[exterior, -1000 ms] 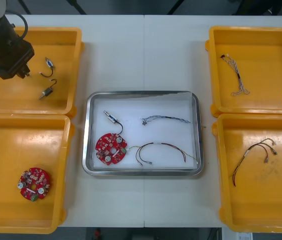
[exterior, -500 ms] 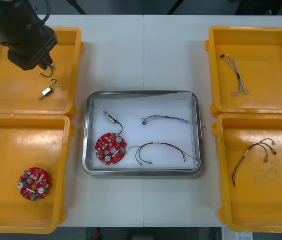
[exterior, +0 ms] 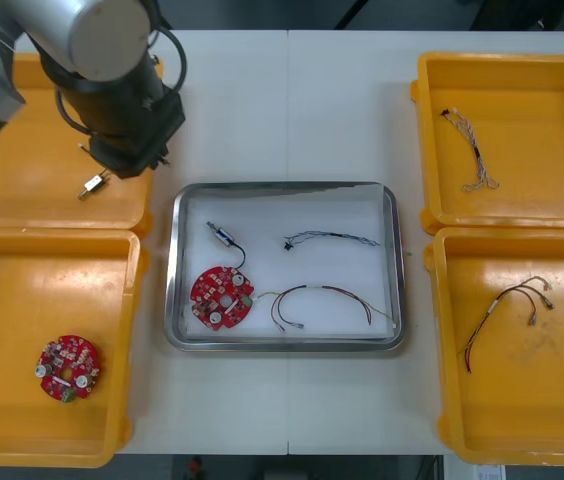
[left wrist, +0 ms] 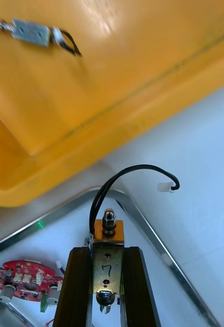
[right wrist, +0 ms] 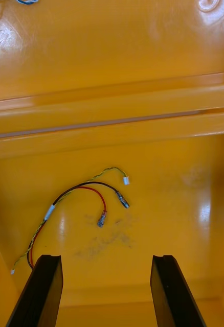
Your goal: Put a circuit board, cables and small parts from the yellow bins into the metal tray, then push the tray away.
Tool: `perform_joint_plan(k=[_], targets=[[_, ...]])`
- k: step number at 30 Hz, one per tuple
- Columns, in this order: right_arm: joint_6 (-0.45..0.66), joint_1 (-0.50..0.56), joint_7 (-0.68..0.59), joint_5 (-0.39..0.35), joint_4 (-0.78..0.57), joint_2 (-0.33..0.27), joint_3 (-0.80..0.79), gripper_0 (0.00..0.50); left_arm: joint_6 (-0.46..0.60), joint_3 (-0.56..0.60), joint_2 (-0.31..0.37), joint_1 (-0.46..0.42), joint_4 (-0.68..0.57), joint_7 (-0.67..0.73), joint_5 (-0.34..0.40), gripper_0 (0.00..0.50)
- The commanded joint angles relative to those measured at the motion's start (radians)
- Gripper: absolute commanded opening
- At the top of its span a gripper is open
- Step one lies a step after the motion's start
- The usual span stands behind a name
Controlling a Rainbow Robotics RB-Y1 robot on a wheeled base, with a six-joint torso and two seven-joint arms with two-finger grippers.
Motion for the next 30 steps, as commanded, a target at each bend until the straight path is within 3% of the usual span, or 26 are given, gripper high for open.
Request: perform_joint_plan(k=[1, 6, 16, 24, 30], targets=[[-0.006, 0.013, 0.015, -0.01, -0.028, -0.021, -0.025, 0.5, 0.016, 0.008, -0.118, 0.042, -0.042, 0.103, -0.09, 0.0], [-0.006, 0.013, 0.015, -0.01, -0.028, -0.021, -0.025, 0.5, 0.016, -0.052, -0.219, 0.073, -0.043, 0.126, -0.225, 0.0], [-0.006, 0.013, 0.015, -0.01, -0.028, -0.021, -0.025, 0.5, -0.001, -0.053, -0.339, 0.131, -0.042, 0.133, -0.36, 0.0], [-0.006, 0.013, 0.015, -0.01, -0.028, -0.021, -0.025, 0.5, -0.075, -0.118, -0.396, 0.208, -0.042, 0.139, -0.472, 0.0], [-0.006, 0.013, 0.015, -0.01, -0.028, -0.021, -0.025, 0.5, -0.105, -0.151, -0.416, 0.235, -0.042, 0.141, -0.496, 0.0]])
